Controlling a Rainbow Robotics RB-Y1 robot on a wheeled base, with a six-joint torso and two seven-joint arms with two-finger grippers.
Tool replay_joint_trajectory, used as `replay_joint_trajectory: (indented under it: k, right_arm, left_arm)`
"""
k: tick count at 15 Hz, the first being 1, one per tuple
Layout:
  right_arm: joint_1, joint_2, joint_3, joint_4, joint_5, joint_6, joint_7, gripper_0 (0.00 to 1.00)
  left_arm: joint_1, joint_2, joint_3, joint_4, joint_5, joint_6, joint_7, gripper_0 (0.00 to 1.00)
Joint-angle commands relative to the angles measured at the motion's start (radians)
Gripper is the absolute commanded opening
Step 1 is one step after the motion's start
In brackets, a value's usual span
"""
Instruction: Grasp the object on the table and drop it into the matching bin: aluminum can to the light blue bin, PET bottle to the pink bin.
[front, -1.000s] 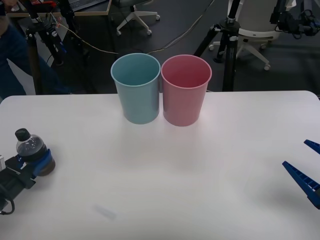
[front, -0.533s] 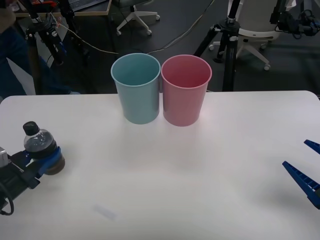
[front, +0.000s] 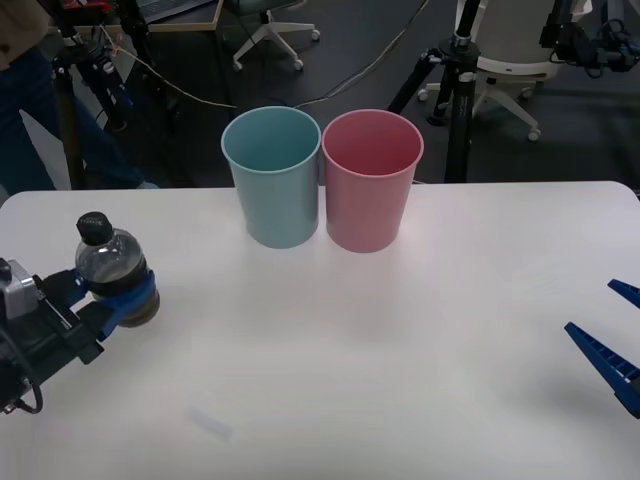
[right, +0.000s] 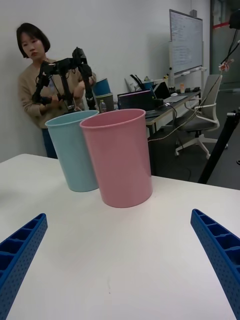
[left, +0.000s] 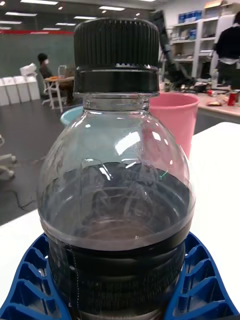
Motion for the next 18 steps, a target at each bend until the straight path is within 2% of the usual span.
replay_joint_trajectory:
  k: [1, 5, 8, 10, 13, 16, 18]
  right_arm:
    - [0.0, 0.0, 0.0, 0.0, 0.0, 0.0, 0.0, 1.0]
    - [0.0, 0.0, 0.0, 0.0, 0.0, 0.0, 0.0, 1.0]
    - [0.0, 0.0, 0.0, 0.0, 0.0, 0.0, 0.0, 1.0]
    - [0.0, 0.0, 0.0, 0.0, 0.0, 0.0, 0.0, 1.0]
    - [0.0, 0.0, 0.0, 0.0, 0.0, 0.0, 0.0, 1.0]
    - [0.0, 0.0, 0.0, 0.0, 0.0, 0.0, 0.0, 1.0]
    - [0.0, 0.0, 0.0, 0.0, 0.0, 0.0, 0.0, 1.0]
  left_arm:
    - [-0.002, 0.057, -0.018, -0.094, 0.0, 0.011, 0.119, 0.0]
    - [-0.037, 0.115, -0.061, -0.232, -0.002, 0.141, 0.268, 0.0]
    - [-0.12, 0.187, -0.132, -0.263, -0.003, 0.245, 0.336, 0.0]
    - [-0.186, 0.244, -0.182, -0.263, -0.003, 0.298, 0.353, 0.0]
    - [-0.293, 0.311, -0.262, -0.261, -0.02, 0.344, 0.468, 0.0]
    - [-0.431, 0.321, -0.345, -0.238, -0.131, 0.357, 0.603, 0.0]
    - [-0.553, 0.319, -0.428, -0.189, -0.143, 0.357, 0.639, 0.0]
